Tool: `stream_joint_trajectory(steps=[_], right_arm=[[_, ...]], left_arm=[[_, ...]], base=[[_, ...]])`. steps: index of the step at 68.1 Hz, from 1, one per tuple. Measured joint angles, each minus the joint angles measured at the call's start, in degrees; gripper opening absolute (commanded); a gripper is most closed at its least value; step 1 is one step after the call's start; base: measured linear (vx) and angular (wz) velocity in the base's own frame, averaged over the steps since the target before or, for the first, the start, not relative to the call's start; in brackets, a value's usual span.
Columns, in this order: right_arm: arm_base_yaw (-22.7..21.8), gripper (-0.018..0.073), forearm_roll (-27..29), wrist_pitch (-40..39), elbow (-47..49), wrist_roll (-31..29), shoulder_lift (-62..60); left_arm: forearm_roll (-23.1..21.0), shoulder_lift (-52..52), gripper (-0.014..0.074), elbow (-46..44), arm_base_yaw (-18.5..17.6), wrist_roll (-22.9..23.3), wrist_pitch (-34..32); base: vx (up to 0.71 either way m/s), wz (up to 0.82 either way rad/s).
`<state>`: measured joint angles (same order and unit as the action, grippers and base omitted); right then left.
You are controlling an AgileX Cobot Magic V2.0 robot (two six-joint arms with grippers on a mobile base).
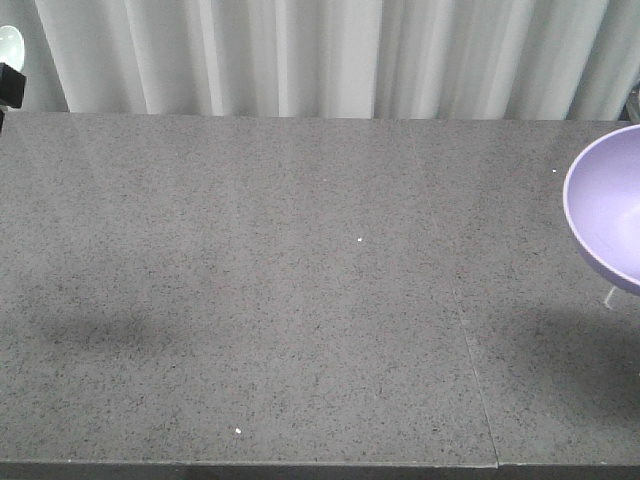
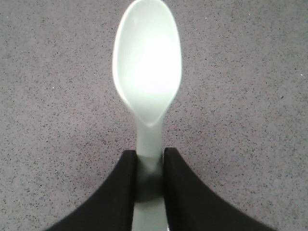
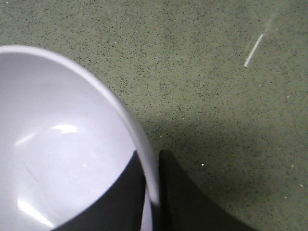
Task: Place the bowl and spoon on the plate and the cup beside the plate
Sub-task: 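Lift the lilac bowl with the right gripper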
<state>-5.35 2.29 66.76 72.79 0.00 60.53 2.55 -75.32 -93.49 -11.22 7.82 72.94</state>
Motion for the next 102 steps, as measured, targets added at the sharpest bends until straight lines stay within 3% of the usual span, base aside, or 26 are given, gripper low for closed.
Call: stream_joint_trajectory(steps=[102], right_arm=[[0.0, -0.0006, -0.11, 0.23, 0.0, 0.0, 0.0]], left_arm=[[0.0, 0.0, -0.0006, 0.0, 0.0, 0.0, 0.0]], base=[[0.0, 0.0]])
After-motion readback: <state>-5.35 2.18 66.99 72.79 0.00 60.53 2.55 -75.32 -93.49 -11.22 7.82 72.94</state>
